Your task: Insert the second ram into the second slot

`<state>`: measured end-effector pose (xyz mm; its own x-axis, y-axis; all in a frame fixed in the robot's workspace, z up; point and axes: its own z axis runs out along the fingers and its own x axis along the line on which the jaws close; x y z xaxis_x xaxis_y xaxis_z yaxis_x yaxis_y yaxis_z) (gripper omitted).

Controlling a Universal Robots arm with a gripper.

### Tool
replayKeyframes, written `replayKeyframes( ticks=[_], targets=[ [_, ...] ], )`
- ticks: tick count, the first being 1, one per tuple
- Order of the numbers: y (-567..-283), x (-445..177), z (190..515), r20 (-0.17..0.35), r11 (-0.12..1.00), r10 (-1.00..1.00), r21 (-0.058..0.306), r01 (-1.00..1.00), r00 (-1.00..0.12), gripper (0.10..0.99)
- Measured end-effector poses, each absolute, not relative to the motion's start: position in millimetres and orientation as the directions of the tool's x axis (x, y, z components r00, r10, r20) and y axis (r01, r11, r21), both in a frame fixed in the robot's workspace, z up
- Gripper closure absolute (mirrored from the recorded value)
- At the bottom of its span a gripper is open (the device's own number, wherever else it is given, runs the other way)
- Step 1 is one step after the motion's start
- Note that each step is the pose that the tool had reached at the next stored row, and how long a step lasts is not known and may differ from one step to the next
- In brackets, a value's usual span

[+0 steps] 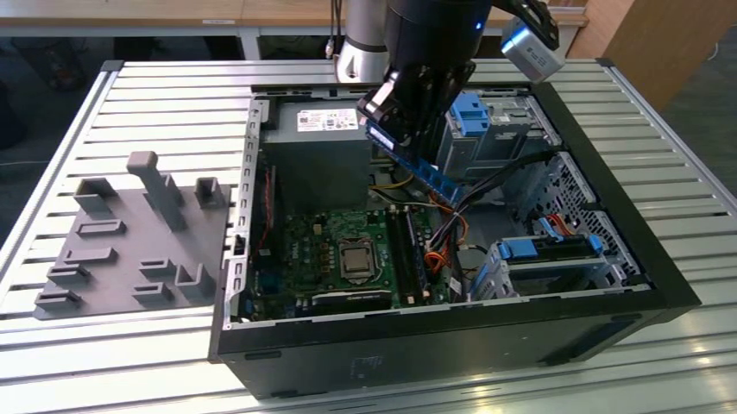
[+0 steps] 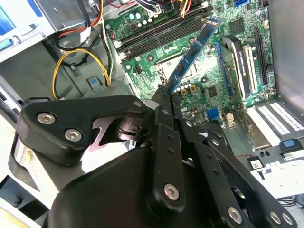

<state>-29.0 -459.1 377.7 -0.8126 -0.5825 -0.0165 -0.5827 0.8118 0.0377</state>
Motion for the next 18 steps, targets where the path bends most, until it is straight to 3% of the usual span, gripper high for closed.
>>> replayKeyframes(
  ticks=[18],
  targets=[
    [-459.1,-29.0,377.2,-0.017,0.856,-0.515,0.038,-0.516,-0.857,0.953]
  ],
)
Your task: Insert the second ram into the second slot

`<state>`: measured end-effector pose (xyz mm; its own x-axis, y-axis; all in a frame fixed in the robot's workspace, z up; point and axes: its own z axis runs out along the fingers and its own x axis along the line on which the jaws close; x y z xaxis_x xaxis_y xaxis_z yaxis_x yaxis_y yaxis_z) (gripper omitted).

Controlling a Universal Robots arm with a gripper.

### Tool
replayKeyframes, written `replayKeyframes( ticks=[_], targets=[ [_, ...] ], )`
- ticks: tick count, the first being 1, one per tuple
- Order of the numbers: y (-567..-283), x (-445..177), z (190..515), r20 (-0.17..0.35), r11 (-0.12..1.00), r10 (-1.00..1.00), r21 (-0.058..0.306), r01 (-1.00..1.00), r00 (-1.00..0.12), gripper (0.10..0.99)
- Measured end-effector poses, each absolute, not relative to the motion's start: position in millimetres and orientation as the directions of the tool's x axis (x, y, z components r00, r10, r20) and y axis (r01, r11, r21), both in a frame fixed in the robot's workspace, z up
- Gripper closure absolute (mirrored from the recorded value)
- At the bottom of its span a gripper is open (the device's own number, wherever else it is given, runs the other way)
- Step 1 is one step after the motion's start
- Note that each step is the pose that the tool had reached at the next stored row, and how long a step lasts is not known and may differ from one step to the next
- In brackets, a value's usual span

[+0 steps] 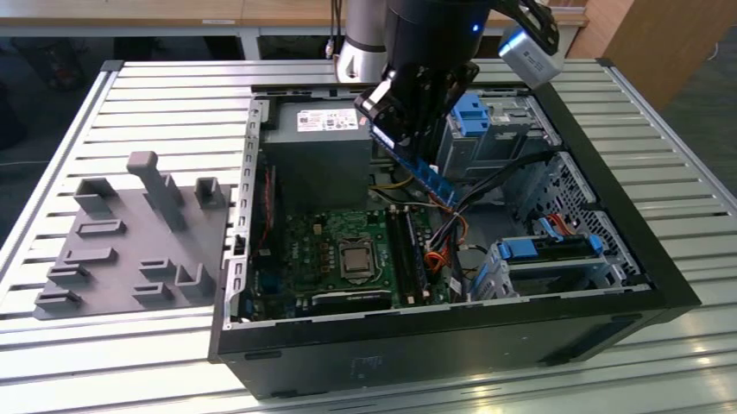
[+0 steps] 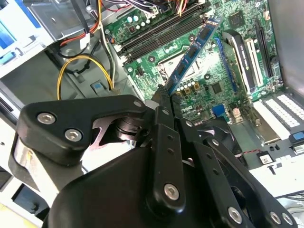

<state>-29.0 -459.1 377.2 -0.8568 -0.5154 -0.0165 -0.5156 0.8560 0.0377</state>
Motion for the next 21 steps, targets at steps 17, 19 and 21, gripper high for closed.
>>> replayKeyframes(
  ticks=[17,19,21],
  targets=[
    [-459.1,-29.0,376.9,-0.017,0.902,-0.43,0.038,-0.431,-0.903,0.953],
    [-459.1,-29.0,376.8,-0.017,0.906,-0.422,0.038,-0.422,-0.907,0.953],
    [-459.1,-29.0,376.7,-0.017,0.91,-0.413,0.038,-0.413,-0.911,0.953]
  ],
)
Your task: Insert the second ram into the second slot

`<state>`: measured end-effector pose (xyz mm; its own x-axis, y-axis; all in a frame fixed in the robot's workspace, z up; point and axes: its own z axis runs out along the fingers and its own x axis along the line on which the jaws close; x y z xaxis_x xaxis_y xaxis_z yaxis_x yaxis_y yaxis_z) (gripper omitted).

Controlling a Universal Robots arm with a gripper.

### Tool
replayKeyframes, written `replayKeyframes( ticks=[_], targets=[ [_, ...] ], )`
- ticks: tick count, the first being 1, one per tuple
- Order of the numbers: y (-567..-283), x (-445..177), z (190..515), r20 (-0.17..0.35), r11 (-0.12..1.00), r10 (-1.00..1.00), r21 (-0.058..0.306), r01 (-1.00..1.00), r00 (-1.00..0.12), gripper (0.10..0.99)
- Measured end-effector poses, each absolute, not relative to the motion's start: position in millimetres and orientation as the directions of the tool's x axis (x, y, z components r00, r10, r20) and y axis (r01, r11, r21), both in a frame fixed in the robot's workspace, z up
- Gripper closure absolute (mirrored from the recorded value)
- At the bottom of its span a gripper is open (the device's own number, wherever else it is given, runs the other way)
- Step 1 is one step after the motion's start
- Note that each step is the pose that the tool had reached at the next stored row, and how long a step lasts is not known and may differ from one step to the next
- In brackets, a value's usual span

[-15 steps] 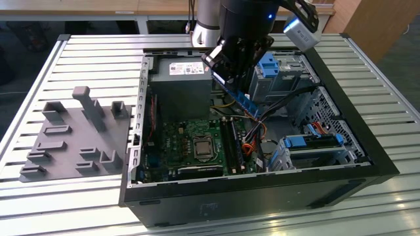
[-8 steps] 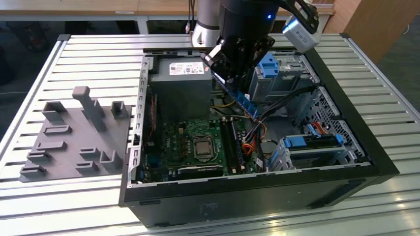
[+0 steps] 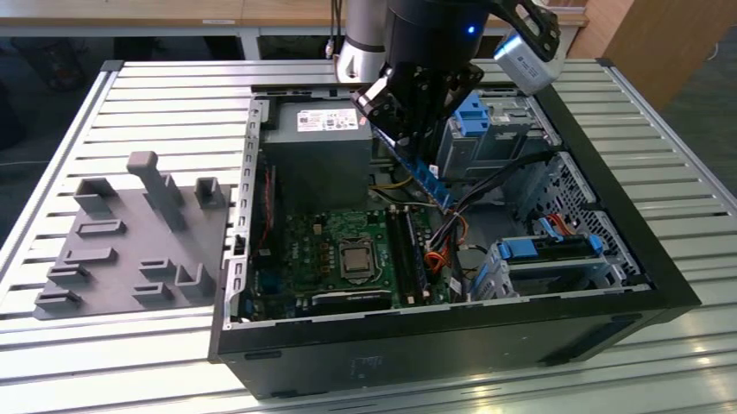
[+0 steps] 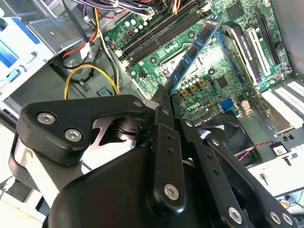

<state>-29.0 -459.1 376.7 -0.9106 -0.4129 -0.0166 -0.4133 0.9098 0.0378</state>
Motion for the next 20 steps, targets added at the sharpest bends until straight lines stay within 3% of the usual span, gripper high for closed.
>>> replayKeyframes(
  ticks=[20],
  targets=[
    [-459.1,-29.0,373.6,-0.015,0.971,-0.237,0.032,-0.237,-0.971,0.953]
  ],
)
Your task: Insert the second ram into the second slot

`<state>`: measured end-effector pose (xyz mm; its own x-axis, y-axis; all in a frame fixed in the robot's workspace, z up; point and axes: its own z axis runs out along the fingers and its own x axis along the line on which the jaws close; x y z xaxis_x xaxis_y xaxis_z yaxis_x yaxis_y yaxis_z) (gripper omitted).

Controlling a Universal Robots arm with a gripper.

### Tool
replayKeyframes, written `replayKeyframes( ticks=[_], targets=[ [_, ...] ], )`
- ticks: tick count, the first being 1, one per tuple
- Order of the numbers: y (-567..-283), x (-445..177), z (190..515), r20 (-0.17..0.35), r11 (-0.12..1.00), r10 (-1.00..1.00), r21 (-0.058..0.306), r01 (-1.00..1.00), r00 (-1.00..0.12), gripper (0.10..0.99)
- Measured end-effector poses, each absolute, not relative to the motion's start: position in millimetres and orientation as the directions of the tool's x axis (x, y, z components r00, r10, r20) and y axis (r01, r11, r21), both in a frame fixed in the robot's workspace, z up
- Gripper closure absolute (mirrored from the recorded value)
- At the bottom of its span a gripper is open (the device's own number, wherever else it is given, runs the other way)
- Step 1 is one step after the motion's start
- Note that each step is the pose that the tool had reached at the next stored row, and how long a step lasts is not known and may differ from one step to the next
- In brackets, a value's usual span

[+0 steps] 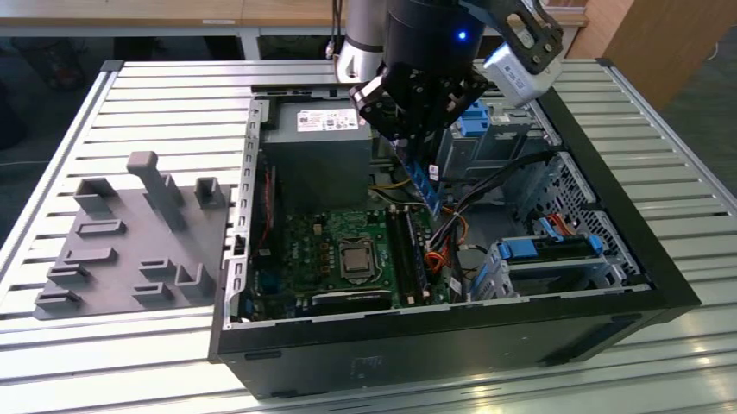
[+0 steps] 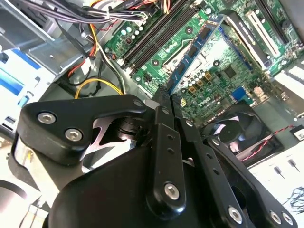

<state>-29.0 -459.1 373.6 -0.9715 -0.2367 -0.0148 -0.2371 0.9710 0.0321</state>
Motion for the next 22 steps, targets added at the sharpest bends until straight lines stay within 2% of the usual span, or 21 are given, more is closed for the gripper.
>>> replayKeyframes(
  ticks=[22],
  targets=[
    [-459.1,-29.0,365.9,-0.013,0.998,-0.061,0.017,-0.061,-0.998,0.953]
  ],
)
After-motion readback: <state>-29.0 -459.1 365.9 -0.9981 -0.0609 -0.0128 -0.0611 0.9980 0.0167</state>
